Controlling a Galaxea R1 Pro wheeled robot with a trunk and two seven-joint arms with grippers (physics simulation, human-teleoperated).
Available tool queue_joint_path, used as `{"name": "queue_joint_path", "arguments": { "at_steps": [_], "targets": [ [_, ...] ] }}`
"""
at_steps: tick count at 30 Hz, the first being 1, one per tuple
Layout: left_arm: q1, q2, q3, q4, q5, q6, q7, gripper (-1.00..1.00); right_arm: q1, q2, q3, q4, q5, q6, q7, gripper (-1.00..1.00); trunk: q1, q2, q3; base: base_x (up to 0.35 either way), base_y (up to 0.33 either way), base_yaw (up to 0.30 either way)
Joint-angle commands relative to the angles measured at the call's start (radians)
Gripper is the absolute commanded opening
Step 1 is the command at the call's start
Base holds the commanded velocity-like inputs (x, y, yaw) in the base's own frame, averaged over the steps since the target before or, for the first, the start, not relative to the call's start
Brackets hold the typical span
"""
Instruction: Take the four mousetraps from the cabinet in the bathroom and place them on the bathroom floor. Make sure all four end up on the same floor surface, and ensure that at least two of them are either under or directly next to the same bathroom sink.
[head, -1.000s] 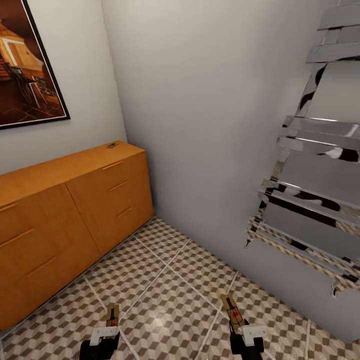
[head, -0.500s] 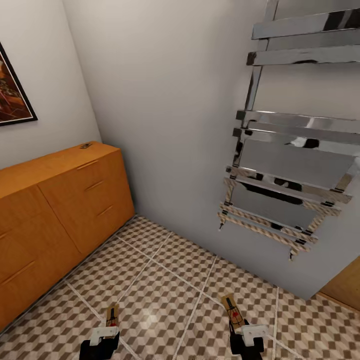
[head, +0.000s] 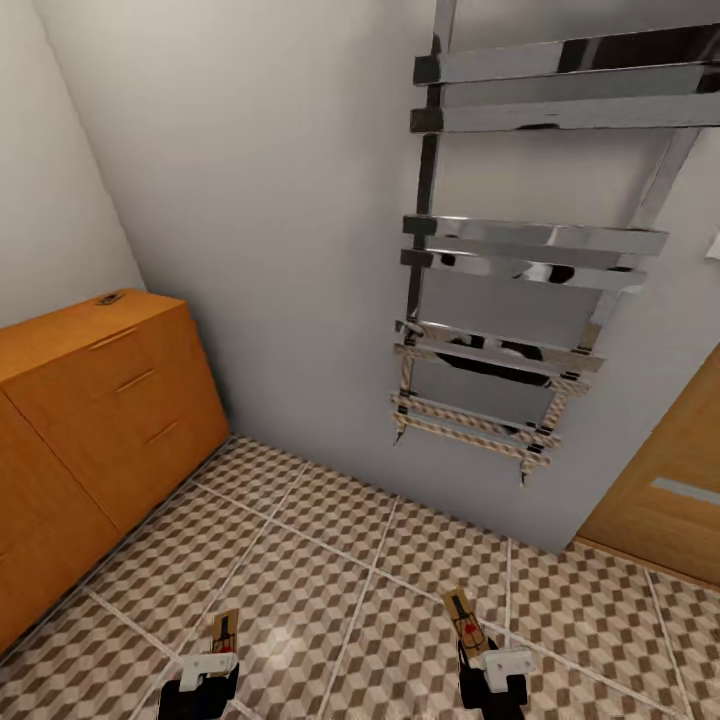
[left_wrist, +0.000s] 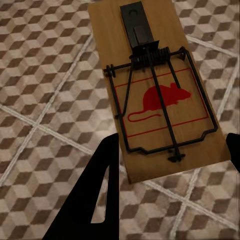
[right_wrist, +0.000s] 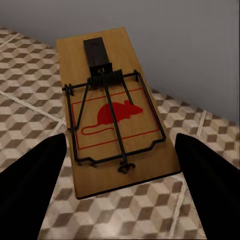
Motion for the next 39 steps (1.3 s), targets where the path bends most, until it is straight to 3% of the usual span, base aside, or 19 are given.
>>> {"name": "queue_joint_path", "arguments": {
  "at_steps": [1,39],
  "targets": [
    [-0.001,0.000,-0.008,0.003,0.006,-0.004,-0.003,-1.00,-0.001,0.000,0.005,0.001,0.003,-0.002,-0.009,-1.00,0.000,0.000,-0.001,-0.097,0.000,-0.290],
    [0.000,-0.001,-0.008,0.003,0.006,-0.004,-0.003,-1.00,-0.001,0.000,0.005,0.001,0.004,-0.002,-0.009,-1.00,0.000,0.000,-0.001,-0.031,0.000,-0.290]
  ]
}}
